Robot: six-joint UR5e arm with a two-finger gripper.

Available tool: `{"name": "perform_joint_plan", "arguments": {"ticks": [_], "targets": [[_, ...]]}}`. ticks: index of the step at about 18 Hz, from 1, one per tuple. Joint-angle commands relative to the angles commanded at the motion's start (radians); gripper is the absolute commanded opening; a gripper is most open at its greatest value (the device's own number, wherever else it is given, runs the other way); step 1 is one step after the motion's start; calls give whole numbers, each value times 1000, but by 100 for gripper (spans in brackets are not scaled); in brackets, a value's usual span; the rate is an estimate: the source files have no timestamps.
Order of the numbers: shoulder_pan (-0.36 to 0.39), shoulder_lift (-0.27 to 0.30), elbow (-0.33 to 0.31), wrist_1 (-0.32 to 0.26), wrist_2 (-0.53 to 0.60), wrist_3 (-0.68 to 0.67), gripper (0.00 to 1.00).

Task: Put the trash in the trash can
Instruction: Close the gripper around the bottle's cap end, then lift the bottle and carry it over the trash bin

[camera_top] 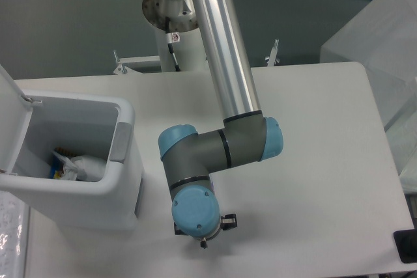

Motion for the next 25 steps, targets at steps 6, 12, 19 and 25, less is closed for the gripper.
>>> {"name": "perform_joint_plan", "arguments": {"ticks": [6,12,19,25], "targets": [[28,100,8,109,-41,2,2],[77,205,11,293,-193,5,3],[127,268,116,345,-442,5,4],[130,307,156,357,-682,3,4]]}}
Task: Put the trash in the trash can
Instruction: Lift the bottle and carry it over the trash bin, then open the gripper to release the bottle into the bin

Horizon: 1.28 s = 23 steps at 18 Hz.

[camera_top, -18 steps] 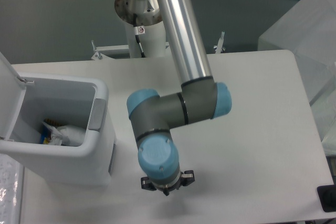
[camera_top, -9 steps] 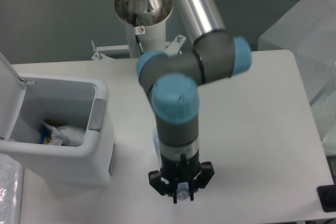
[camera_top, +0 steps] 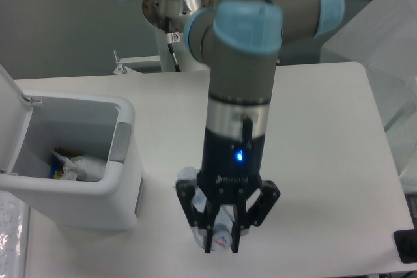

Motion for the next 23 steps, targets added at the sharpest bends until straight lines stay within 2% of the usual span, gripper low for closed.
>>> {"name": "perform_joint_plan", "arguments": {"ticks": [2,6,11,13,18,19,21,23], "targets": [[17,28,2,0,-106,0,4],[14,61,17,0,-165,-3,5],[0,94,3,0,-243,-3,7],[-18,107,-24,0,-243,-3,10],[-86,140,-100,2,-243,8,10],[-92,146,-119,12,-243,9,10],[-103,152,-162,69,-242,9,10],[-124,155,-196,92,-234,21,11]]}}
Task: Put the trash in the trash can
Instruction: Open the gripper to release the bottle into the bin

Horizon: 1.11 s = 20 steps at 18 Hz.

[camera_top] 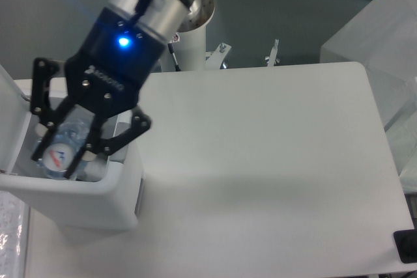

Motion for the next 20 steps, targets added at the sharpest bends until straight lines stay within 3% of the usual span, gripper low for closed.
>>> {"name": "perform_joint_plan", "arguments": {"ticks": [4,7,9,10,13,20], "targets": [[-11,3,-58,3,0,81,25],[-11,26,-101,3,0,130,59],[-11,29,-115,3,2,166,93],[-11,26,-115,3,2,178,100],[6,22,-111,3,2,181,100],[139,-17,-112,-1,17,272,100]]}}
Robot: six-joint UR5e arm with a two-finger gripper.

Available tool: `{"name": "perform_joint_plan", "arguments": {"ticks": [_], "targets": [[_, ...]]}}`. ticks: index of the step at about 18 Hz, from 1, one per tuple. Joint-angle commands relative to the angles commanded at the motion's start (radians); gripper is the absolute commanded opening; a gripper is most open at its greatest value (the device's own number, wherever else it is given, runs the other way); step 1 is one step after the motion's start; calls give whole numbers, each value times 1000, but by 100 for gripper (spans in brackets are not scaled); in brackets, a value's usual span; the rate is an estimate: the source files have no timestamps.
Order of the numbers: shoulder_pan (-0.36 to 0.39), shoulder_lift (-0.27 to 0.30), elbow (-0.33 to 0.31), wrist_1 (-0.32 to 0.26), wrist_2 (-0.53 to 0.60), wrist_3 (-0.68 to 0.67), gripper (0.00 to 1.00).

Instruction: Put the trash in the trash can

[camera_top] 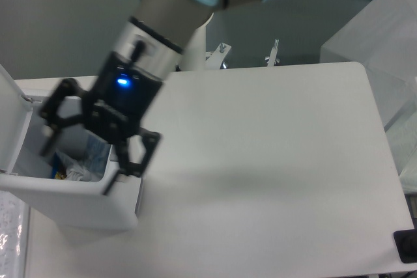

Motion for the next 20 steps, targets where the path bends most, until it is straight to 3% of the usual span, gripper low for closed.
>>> {"name": "perform_joint_plan", "arguments": {"ticks": [3,10,13,15,20], "targets": [[14,-26,5,0,157,29,100],[20,-80,-64,-5,596,314,100],[51,-77,-155,-5,628,516,100],[81,-72,-182,-20,629,604,100],[86,-71,-176,-133,730,716,100]]}}
